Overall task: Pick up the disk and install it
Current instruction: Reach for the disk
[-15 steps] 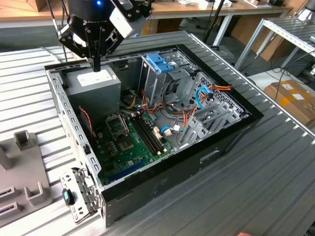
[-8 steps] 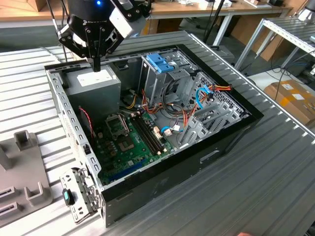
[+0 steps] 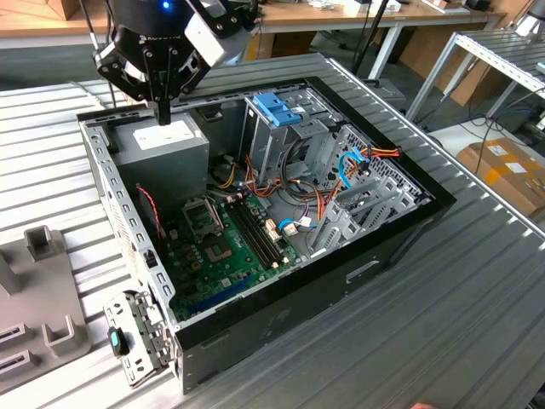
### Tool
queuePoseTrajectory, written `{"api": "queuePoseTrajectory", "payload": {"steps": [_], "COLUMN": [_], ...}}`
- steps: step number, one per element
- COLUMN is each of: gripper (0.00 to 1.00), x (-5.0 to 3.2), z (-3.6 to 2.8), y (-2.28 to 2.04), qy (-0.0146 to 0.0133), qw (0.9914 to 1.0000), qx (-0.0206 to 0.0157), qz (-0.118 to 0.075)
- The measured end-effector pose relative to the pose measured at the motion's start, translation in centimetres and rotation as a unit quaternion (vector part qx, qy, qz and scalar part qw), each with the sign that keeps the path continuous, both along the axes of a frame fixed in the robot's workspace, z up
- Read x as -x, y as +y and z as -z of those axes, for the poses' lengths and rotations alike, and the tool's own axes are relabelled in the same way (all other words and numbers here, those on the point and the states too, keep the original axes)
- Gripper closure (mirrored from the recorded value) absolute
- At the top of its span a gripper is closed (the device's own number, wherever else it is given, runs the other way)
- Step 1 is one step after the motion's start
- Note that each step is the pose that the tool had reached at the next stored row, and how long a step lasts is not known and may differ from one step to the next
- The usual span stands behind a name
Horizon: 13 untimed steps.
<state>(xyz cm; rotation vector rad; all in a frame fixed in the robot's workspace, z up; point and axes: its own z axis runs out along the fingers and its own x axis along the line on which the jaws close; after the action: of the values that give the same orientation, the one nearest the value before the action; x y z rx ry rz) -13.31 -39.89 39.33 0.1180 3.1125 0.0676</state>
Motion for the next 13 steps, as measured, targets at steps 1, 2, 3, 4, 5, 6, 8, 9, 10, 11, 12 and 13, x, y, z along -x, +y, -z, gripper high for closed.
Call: {"api": "queuePoseTrajectory", "payload": {"steps": [1, 2, 3, 4, 5, 6, 8, 9, 10, 11, 12, 13], "gripper": [0.89, 0.89, 0.89, 0.89, 0.89, 0.89, 0.89, 0.89, 0.89, 0.89, 0.89, 0.89], "x": [0.13, 0.21, 0.28, 0.54, 0.77, 0.92, 1.24, 1.31, 1.40, 1.55, 1.64, 1.71], "z": [0.00, 0.00, 0.00, 0.00, 0.00, 0.00, 0.00, 0.01, 0.00, 0.00, 0.00, 0.00], "y": [0.00, 0.00, 0.00, 0.00, 0.00, 0.00, 0.00, 0.00, 0.00, 0.00, 0.00, 0.00], "qy": [0.0000, 0.0000, 0.0000, 0.0000, 0.0000, 0.0000, 0.0000, 0.0000, 0.0000, 0.0000, 0.0000, 0.0000], "qw": [1.00000, 1.00000, 1.00000, 1.00000, 1.00000, 1.00000, 1.00000, 1.00000, 1.00000, 1.00000, 1.00000, 1.00000], "qx": [-0.0001, 0.0000, 0.0000, 0.0000, 0.0000, 0.0000, 0.0000, -0.0001, -0.0001, 0.0000, 0.0000, 0.0000], "qz": [0.000, 0.000, 0.000, 0.000, 0.000, 0.000, 0.000, 0.000, 0.000, 0.000, 0.000, 0.000]}}
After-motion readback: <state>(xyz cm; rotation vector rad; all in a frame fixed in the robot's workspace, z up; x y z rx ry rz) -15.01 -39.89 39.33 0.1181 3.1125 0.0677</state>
